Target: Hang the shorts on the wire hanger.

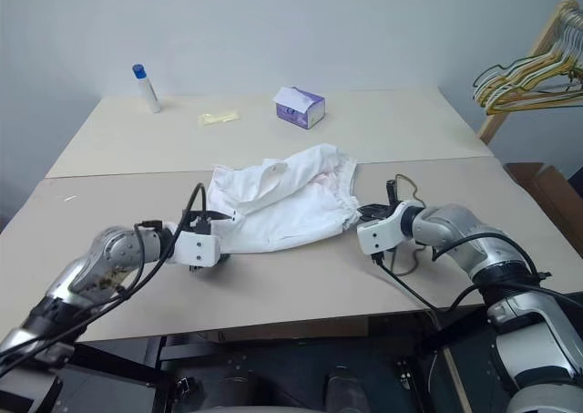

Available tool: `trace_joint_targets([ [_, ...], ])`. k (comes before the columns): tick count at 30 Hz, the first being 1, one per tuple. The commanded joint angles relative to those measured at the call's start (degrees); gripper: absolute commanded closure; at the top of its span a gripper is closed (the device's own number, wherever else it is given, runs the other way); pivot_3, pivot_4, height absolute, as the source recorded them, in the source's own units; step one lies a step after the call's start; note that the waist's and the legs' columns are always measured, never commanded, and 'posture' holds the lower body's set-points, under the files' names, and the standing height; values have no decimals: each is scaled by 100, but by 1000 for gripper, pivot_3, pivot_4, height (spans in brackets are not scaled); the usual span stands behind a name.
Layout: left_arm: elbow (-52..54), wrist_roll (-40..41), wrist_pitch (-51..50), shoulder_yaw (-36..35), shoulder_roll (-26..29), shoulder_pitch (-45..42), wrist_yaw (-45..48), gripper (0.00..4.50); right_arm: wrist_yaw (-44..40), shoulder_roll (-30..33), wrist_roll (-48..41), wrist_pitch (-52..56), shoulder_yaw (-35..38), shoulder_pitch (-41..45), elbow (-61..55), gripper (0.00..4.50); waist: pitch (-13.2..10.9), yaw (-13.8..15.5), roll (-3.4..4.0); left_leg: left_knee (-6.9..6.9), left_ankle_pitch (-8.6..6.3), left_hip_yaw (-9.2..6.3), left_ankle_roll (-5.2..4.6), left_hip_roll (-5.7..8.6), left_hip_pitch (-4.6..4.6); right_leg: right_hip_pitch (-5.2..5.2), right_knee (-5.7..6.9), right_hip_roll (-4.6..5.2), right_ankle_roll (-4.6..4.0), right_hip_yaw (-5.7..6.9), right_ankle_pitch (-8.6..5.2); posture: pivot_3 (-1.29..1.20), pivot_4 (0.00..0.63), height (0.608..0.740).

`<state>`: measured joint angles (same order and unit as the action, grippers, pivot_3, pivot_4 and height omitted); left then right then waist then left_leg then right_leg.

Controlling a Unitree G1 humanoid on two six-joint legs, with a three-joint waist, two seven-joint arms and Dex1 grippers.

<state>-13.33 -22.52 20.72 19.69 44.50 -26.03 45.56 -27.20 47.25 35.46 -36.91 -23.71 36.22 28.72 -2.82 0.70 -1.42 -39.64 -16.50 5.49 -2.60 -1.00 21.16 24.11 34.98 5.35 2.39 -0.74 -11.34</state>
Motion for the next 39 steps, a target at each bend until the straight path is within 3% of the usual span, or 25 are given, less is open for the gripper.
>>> trace_joint_targets([
  [1, -576, -268, 388, 281, 46, -240, 167, 405, -8, 70, -147, 104, 264, 4, -251, 4500, 17, -9, 12, 0, 0, 0, 0, 0, -1, -1, 0, 0, 0, 0, 0, 58, 0, 740],
  [13, -1489, -654, 1104, 462, 141, -658, 84, 4371, -48, 62, -216, 236, 324, -83, -429, 4500, 46, -44, 37, -9, -1, 7, -3, -1, -6, -6, 6, 0, 2, -3, 1, 54, 0, 740],
  [20, -1238, -405, 983, 165, 470, -469, 107, 4475, -189, 206, -388, 250, 452, -276, -800, 4500, 46, -92, 37, -9, -2, 7, -6, -3, -2, -2, 5, -1, 3, -3, 1, 64, 0, 740],
  [24, -122, 564, 454, -470, 1045, 310, 657, 4475, -625, 654, -1013, 209, 788, -859, -1684, 4500, 46, -123, 37, -9, -6, -17, -11, -9, 8, 12, 9, 0, 4, -4, 1, 66, 0, 740],
  [32, 2380, 2913, -693, -1880, 2385, 2574, 1957, 4475, -2064, 1925, -3376, 419, 1442, -2414, -3361, 4500, 37, -123, 31, -9, -22, -26, -32, -20, 0, 2, 2, 25, 17, -5, -9, 80, 17, 740],
  [35, 2603, 3244, -1152, -2000, 2151, 2499, 1872, 4475, -2453, 1938, -3946, 852, 1604, -2302, -3493, 4500, 34, -56, 31, -17, -14, -24, -25, -21, -10, -6, 5, 25, -16, -3, -29, 83, 15, 740],
  [39, 2188, 2975, -1679, -1801, 1340, 1431, 1296, 4475, -2682, 1405, -4134, 1311, 1557, -1475, -3066, 4500, 34, 0, 33, -13, -13, -18, -19, -37, -100, -95, 0, 6, 15, 0, -52, 83, 5, 740],
])
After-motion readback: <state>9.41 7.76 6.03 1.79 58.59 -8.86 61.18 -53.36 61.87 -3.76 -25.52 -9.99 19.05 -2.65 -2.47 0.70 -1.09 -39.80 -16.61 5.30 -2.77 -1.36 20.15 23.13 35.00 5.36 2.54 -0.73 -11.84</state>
